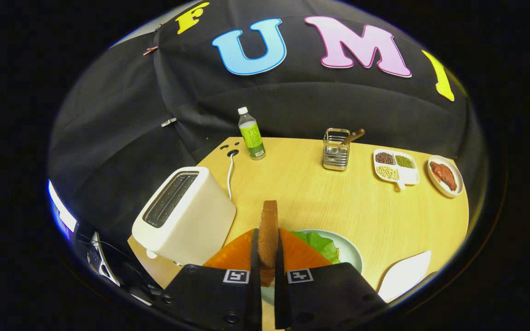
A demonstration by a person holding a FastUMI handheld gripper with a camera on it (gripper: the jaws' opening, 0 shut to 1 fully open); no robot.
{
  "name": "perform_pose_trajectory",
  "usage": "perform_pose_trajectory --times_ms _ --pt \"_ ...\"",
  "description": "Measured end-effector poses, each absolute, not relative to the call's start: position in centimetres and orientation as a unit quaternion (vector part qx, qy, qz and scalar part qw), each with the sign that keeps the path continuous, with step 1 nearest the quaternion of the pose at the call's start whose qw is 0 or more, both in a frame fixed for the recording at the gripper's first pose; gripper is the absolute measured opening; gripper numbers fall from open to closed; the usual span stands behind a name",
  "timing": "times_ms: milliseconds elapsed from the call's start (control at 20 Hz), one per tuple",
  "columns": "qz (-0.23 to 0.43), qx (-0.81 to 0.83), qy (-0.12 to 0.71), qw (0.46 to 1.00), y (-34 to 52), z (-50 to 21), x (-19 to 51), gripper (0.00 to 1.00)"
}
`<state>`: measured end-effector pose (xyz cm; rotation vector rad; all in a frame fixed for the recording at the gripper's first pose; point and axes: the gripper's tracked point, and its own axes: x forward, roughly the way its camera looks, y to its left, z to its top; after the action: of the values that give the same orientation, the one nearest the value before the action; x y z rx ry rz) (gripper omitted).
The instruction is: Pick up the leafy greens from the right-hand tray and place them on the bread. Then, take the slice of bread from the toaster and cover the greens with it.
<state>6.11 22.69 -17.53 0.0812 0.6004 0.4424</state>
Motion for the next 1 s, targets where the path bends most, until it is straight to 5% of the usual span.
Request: perform_pose_trajectory --times_ms 650,750,900,1000 --pt "0.157 0.122 0.314 0.928 16.0 -24.2 5.7 0.17" --pt "0.135 0.119 0.322 0.929 14.4 -25.6 5.6 0.22" --pt "0.109 0.103 0.331 0.932 12.1 -26.6 5.4 0.49" --pt "0.096 0.091 0.333 0.934 10.8 -27.0 5.4 0.58"
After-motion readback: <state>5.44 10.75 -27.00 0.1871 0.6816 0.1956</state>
